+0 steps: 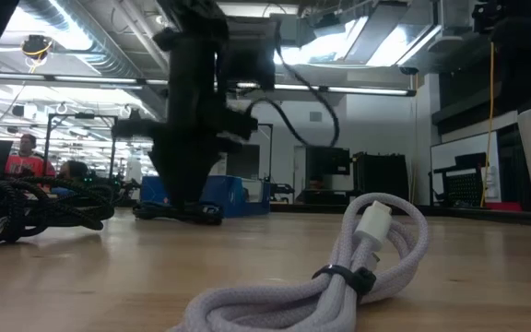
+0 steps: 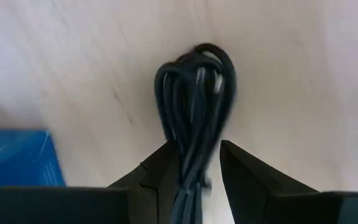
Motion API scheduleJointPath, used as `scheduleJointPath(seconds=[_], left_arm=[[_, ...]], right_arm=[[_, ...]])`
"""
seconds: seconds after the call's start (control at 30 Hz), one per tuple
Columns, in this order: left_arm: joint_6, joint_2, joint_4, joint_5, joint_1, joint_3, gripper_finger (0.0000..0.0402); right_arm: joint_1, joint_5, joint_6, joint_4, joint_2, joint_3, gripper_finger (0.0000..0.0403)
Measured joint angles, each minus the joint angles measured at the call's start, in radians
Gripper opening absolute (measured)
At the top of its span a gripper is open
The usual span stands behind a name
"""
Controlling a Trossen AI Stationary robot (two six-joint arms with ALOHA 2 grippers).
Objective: Pick and place USB-C Cables
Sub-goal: Put the top black charger cable into the white bin
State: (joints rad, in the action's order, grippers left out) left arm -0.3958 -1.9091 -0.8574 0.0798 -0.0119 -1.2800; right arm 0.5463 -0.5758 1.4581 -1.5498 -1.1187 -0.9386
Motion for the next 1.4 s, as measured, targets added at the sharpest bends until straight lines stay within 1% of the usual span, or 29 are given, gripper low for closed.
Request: scheduleJointPath(seconds=[0.2, 0.4, 0.47, 0.57, 0.6, 0.77, 0.9, 1.1, 1.2, 1.27, 1.4], left_arm=[[0.010, -0.045, 0.035, -0.004, 0.000, 0.027, 0.0115], [0.111, -0.059, 0.054, 0.008, 0.005, 0.032, 0.0113], [0.131, -0.054, 0.054, 0.023, 0.007, 0.027, 0.0099], [0.158, -0.051, 0.043, 0.021, 0.008, 0.006, 0.0052], [0.167, -0.053, 0.037, 0.019, 0.008, -0.006, 0.0045], [0.236, -0.061, -0.024, 0.016, 0.024, -0.113, 0.0045], [0.247, -0.060, -0.086, 0.022, 0.066, -0.262, 0.0045], [0.256, -0.059, -0.086, 0.026, 0.149, -0.487, 0.0044], [0.256, -0.055, -0.033, 0.027, 0.192, -0.568, 0.0044], [0.254, -0.055, 0.039, 0.018, 0.217, -0.597, 0.0044], [0.228, -0.055, 0.199, -0.068, 0.259, -0.607, 0.0044]], right_arm=[[0.000, 0.011, 0.000, 0.015, 0.001, 0.053, 0.0228], [0.000, 0.047, 0.003, 0.043, 0.000, 0.087, 0.0228], [0.000, 0.047, 0.003, 0.048, 0.000, 0.087, 0.0228], [0.000, 0.047, 0.003, 0.055, 0.000, 0.087, 0.0228], [0.000, 0.047, 0.003, 0.057, 0.000, 0.087, 0.0228], [0.000, 0.047, 0.002, 0.059, 0.000, 0.087, 0.0228], [0.000, 0.047, 0.002, 0.058, 0.000, 0.087, 0.0228], [0.000, 0.046, 0.003, 0.058, 0.000, 0.087, 0.0228], [0.000, 0.046, 0.003, 0.058, 0.000, 0.087, 0.0228], [0.000, 0.046, 0.003, 0.060, 0.000, 0.087, 0.0228], [0.000, 0.046, 0.003, 0.067, 0.000, 0.087, 0.0228]])
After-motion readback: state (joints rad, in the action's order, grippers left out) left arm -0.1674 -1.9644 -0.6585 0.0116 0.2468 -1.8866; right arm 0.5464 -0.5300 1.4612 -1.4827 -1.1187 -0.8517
